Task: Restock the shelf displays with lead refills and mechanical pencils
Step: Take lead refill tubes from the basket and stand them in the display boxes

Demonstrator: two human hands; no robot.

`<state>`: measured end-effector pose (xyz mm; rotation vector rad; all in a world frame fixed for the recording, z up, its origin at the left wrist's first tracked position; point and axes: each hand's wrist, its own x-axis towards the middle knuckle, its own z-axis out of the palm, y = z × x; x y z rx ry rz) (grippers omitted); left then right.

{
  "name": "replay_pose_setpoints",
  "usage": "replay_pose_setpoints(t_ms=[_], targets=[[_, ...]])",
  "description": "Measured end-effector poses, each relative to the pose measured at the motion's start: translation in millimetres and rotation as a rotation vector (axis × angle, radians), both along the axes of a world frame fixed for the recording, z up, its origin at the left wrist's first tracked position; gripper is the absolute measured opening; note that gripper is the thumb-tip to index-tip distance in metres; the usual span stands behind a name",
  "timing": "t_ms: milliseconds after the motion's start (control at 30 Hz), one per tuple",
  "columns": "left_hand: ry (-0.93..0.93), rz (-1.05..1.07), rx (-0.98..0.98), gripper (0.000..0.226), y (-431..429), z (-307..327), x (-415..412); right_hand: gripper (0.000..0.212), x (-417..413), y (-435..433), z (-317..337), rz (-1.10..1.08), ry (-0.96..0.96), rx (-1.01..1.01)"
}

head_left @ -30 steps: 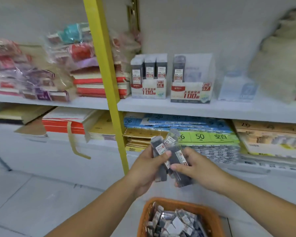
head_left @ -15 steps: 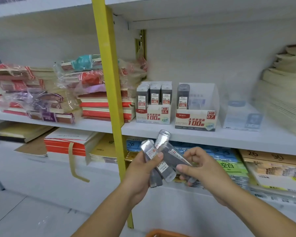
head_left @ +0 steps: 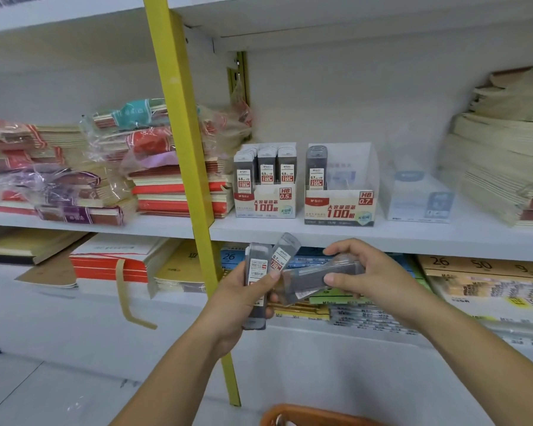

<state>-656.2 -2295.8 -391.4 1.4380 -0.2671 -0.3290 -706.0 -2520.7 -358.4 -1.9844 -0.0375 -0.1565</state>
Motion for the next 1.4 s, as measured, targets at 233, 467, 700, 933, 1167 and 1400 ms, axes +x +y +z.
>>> replay_pose_setpoints(t_ms=[233, 467, 700, 933, 1167, 1400], targets=[[0.016, -0.041, 0.095, 0.037, -5, -4, -1, 0.031, 7, 2, 4, -0.037, -0.025, 0.021], [0.061, -0.014, -0.016, 0.051, 0, -1, 0, 0.036, 9, 8, -2, -0.038, -0.06, 0.083], [0.093, 0.091, -0.052, 0.028, 4, -2, 2, 0.024, 11, 2, -4, -0.066, -0.14, 0.219], [0.067, 0.215, -0.147, 0.039, 14, -2, 4, 0.021, 6, -8, 2, -0.047, -0.185, 0.272], [0.049, 0.265, -0.154, 0.038, 16, -2, 1, 0.019, 6, 0, -1, -0.022, -0.114, 0.178], [0.039, 0.287, -0.187, 0.041, 13, 2, 0, 0.035, 6, 3, 4, -0.119, -0.217, 0.358]])
